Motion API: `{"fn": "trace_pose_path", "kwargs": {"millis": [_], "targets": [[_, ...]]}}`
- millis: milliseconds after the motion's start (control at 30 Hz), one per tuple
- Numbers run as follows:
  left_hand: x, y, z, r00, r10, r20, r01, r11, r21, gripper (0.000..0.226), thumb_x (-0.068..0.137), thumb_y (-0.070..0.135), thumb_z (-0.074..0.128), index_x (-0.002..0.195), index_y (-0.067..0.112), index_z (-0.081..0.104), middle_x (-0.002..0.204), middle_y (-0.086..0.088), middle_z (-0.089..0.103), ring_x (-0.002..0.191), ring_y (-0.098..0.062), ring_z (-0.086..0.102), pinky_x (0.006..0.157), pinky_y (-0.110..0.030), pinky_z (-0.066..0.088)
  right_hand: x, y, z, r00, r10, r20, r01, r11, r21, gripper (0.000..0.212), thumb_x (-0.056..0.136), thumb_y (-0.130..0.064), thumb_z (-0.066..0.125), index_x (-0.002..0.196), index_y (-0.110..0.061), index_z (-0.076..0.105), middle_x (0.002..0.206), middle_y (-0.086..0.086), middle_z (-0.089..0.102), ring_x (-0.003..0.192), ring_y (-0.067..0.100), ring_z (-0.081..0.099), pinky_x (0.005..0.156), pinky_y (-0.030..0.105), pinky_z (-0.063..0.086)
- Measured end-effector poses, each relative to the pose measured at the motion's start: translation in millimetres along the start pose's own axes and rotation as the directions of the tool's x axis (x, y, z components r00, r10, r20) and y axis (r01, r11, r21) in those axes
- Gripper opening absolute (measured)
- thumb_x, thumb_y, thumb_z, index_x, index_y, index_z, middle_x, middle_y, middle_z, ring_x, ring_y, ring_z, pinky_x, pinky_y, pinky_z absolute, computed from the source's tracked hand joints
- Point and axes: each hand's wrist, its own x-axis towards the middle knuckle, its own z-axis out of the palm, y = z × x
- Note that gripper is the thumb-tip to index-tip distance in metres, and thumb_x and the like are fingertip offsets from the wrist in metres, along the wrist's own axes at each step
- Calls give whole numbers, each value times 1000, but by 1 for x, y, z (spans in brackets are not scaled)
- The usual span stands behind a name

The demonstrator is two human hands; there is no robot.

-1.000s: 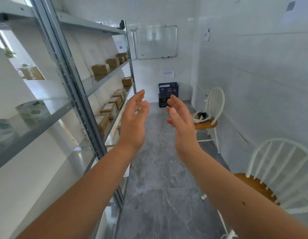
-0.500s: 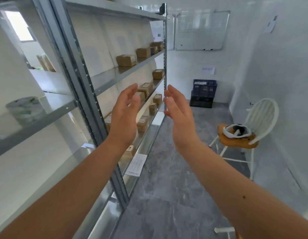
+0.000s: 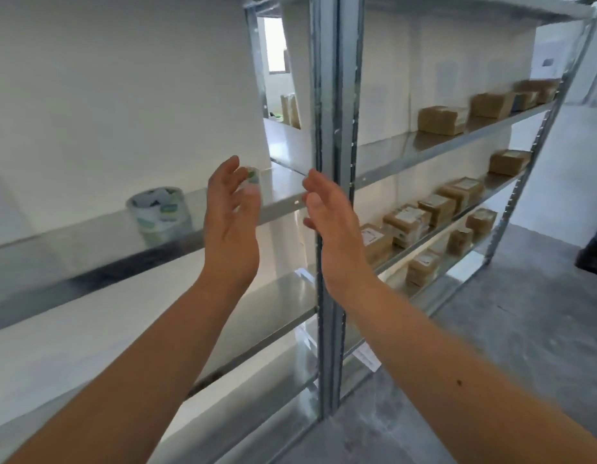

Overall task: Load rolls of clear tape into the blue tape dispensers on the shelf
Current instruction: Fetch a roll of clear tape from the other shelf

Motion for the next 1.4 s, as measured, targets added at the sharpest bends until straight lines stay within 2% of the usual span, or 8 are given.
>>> {"fn": "trace_pose_path", "kwargs": {"millis": [133,267,433,567,733,900,1133,1400], "targets": [[28,-18,-32,991,-16,-133,22,999,50,37,102,39,47,139,40,46,142,8,56,134,-11,55,113,-36,47,28,15,35,994,-14,112,12,1000,21,43,105,-40,49,147,-32,45,146,-13,52,135,9,51,117,40,43],[41,-28,-59,984,27,-174,12,975,220,37,106,30,54,143,29,50,140,11,57,116,14,56,92,-6,45,46,32,63,985,8,172,-16,999,46,51,100,-46,51,148,-29,49,145,-13,56,133,5,53,117,40,44],[71,-32,-92,961,11,-275,87,936,341,36,100,40,56,135,32,58,134,11,64,122,-13,63,105,-38,54,75,43,93,968,39,248,-64,993,95,59,94,-49,52,147,-26,51,145,-14,57,133,6,54,117,42,43],[85,-28,-101,932,-13,-362,140,935,326,31,105,32,56,135,26,60,130,9,64,118,-10,63,77,-1,49,90,49,106,939,56,339,-106,985,133,53,91,-51,52,142,-33,53,145,-14,57,135,6,54,118,44,42],[93,-32,-105,930,-66,-362,209,904,373,38,103,37,58,140,30,54,127,9,65,115,-9,63,74,-2,46,98,53,108,932,56,358,-125,977,173,44,91,-50,53,134,-40,55,146,-11,58,135,8,54,117,45,43],[121,-26,-102,970,-188,-155,233,533,813,49,96,48,60,142,31,53,123,11,65,105,-11,63,89,-28,49,117,52,108,910,31,413,-128,970,209,40,92,-49,52,130,-42,56,145,-13,58,136,8,54,118,46,42],[156,-49,-87,925,-361,-117,116,-26,993,29,94,48,55,81,22,57,92,-2,68,81,-19,63,74,-35,54,134,59,106,893,20,450,-135,965,224,28,91,-45,50,117,-45,61,137,-16,60,132,10,56,114,45,46],[154,-48,-85,945,-287,-159,145,-69,987,38,101,47,48,77,21,59,77,2,62,77,-19,61,66,-32,43,140,67,106,889,36,456,-151,964,219,25,92,-47,49,114,-46,63,135,-15,62,130,11,57,112,45,48]]}}
